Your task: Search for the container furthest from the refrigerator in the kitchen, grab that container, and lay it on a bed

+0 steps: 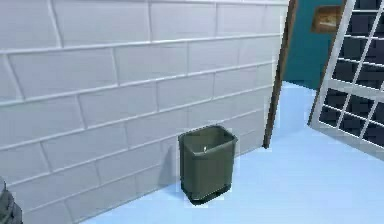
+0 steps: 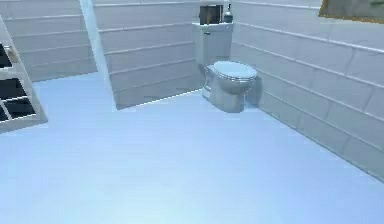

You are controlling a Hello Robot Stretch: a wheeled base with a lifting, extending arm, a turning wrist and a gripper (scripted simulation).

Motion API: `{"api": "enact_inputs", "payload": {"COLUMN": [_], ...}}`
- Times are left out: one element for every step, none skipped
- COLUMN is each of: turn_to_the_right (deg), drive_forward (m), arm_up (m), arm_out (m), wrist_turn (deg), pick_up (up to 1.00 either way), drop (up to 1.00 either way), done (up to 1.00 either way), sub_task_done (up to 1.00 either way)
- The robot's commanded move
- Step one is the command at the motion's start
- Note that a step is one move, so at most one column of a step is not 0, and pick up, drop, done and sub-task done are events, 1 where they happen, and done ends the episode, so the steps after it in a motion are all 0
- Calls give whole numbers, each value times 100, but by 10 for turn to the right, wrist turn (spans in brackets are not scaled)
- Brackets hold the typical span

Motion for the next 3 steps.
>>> {"api": "enact_inputs", "payload": {"turn_to_the_right": [420, 0, 30], "drive_forward": [0, 100, 0], "arm_up": [0, 0, 0], "arm_out": [0, 0, 0], "wrist_turn": [0, 0, 0], "pick_up": [0, 0, 0], "drop": [0, 0, 0], "done": [0, 0, 0], "sub_task_done": [0, 0, 0]}}
